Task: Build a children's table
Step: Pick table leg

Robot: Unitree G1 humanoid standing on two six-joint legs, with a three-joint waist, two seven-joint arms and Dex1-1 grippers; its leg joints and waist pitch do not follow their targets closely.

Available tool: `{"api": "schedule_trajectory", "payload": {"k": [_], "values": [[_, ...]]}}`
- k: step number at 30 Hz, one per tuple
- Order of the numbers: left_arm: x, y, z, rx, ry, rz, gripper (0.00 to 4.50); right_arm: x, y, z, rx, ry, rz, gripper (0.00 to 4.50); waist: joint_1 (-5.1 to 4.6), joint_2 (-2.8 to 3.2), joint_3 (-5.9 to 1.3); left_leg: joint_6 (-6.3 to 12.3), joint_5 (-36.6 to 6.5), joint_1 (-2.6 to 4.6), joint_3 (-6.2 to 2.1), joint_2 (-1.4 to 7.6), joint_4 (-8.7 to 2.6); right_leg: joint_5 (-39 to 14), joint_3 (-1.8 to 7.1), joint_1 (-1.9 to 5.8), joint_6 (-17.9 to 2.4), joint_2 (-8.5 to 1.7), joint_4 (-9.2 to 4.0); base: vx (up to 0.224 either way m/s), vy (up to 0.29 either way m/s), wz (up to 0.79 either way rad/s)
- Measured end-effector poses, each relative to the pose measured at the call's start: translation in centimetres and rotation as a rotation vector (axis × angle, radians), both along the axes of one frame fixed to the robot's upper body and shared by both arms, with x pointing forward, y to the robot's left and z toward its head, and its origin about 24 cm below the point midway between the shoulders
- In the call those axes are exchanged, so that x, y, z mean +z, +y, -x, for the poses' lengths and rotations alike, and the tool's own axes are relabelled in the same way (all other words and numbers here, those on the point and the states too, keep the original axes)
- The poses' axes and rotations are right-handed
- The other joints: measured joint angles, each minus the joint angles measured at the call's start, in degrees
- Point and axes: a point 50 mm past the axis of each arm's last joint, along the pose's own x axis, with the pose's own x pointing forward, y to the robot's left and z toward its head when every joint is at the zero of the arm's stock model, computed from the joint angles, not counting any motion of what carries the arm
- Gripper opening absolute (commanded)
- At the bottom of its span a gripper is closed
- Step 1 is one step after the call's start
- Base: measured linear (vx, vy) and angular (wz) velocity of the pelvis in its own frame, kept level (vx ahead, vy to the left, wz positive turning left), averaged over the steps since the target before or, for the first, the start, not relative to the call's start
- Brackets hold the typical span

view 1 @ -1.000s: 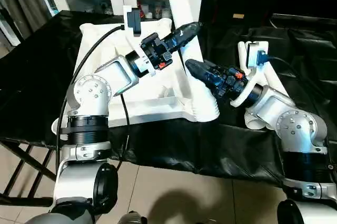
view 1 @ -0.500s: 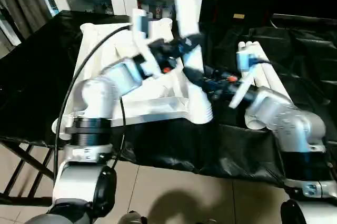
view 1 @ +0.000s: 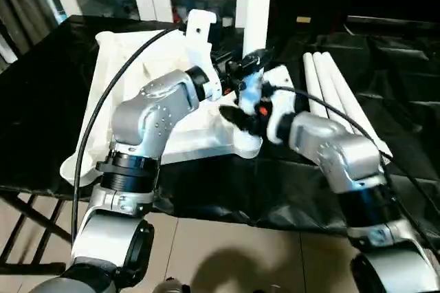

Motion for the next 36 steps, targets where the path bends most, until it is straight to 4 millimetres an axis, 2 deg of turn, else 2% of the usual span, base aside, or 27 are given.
{"api": "schedule_trajectory", "payload": {"k": [8, 9, 11, 14, 16, 17, 20, 25, 28, 33, 36], "values": [[0.0, 0.0, -0.1, 0.01, -0.004, 0.005, 1.83, 0.1, -0.1, 0.0, 0.0, -0.006, -0.007, 1.87, 0.01, 0.0, 0.0, 0.02, 0.0, 0.01, 0.0, 0.0, 0.01, 0.0, 0.0, 0.01, 0.0, 0.0, 0.02, 0.0, 0.0, 0.0], [0.1, -0.1, -0.1, 0.009, -0.005, 0.007, 2.18, 0.1, -0.1, 0.0, 0.004, -0.007, -0.01, 1.87, 0.01, 0.0, 0.0, 0.02, 0.0, 0.01, 0.0, 0.0, 0.01, 0.0, 0.0, 0.01, 0.0, 0.0, 0.03, 0.0, 0.0, 0.0], [0.1, -0.2, -0.1, -0.008, -0.005, 0.016, 2.56, 0.1, -0.3, 0.1, 0.033, -0.01, -0.027, 1.86, 0.02, 0.0, 0.0, 0.02, 0.0, 0.02, 0.0, 0.0, 0.01, 0.0, 0.0, 0.01, 0.0, 0.0, 0.03, 0.0, 0.0, 0.0], [0.5, -0.4, 0.3, -0.081, 0.001, 0.098, 2.8, 0.3, -0.5, 1.1, 0.142, -0.026, -0.099, 1.86, 0.09, 0.0, 0.0, 0.06, 0.0, 0.0, 0.0, 0.0, 0.01, 0.0, 0.0, 0.02, 0.0, 0.0, 0.02, 0.0, 0.0, 0.0], [0.8, -0.3, 0.6, -0.153, 0.017, 0.165, 2.8, 0.5, -0.3, 1.9, 0.23, -0.027, -0.156, 1.86, 0.08, 0.06, -0.01, 0.08, 0.0, 0.0, 0.0, 0.0, 0.03, 0.0, 0.0, 0.0, 0.0, 0.0, 0.04, 0.0, 0.0, 0.0], [0.9, -0.3, 0.7, -0.181, 0.025, 0.186, 3.04, 0.7, -0.3, 2.1, 0.256, -0.031, -0.167, 1.86, 0.02, 0.06, -0.01, 0.08, 0.0, 0.01, 0.0, 0.0, 0.04, 0.0, 0.0, 0.01, 0.0, 0.0, 0.06, 0.0, 0.0, 0.0], [1.0, 0.0, 1.2, -0.305, 0.061, 0.234, 3.14, 0.9, -0.9, 2.8, 0.358, -0.036, -0.181, 1.86, 0.04, 0.09, -0.03, 0.06, 0.0, 0.1, -0.01, 0.01, 0.09, 0.0, 0.0, 0.05, 0.0, 0.0, 0.16, 0.0, 0.0, 0.0], [0.7, 1.2, 2.3, -0.509, 0.107, 0.268, 3.14, 1.2, -2.0, 3.4, 0.475, -0.045, -0.18, 1.86, 0.05, 0.15, -0.06, -0.09, 0.0, 0.13, -0.01, 0.01, 0.1, 0.0, 0.0, 0.08, -0.1, 0.0, 0.19, 0.0, 0.0, 0.0], [0.6, 1.2, 2.7, -0.573, 0.118, 0.249, 2.8, 1.5, -2.1, 3.7, 0.52, -0.052, -0.184, 1.86, 0.08, 0.15, -0.06, -0.07, 0.0, 0.12, -0.01, 0.0, 0.11, 0.1, 0.0, 0.09, -0.1, 0.0, 0.18, 0.0, 0.0, 0.0], [0.5, 1.0, 2.7, -0.589, 0.12, 0.249, 2.49, 1.6, -2.2, 3.9, 0.555, -0.056, -0.165, 1.86, 0.13, 0.2, -0.08, -0.07, 0.0, 0.11, -0.02, 0.01, 0.11, 0.1, 0.0, 0.1, -0.1, 0.0, 0.18, 0.0, 0.0, 0.0], [0.6, 0.8, 2.7, -0.576, 0.114, 0.266, 2.15, 1.6, -2.4, 4.0, 0.561, -0.053, -0.159, 1.86, 0.11, 0.2, -0.08, -0.07, 0.0, 0.12, -0.02, 0.01, 0.12, 0.1, 0.0, 0.12, -0.1, 0.0, 0.18, 0.0, 0.0, 0.0]]}}
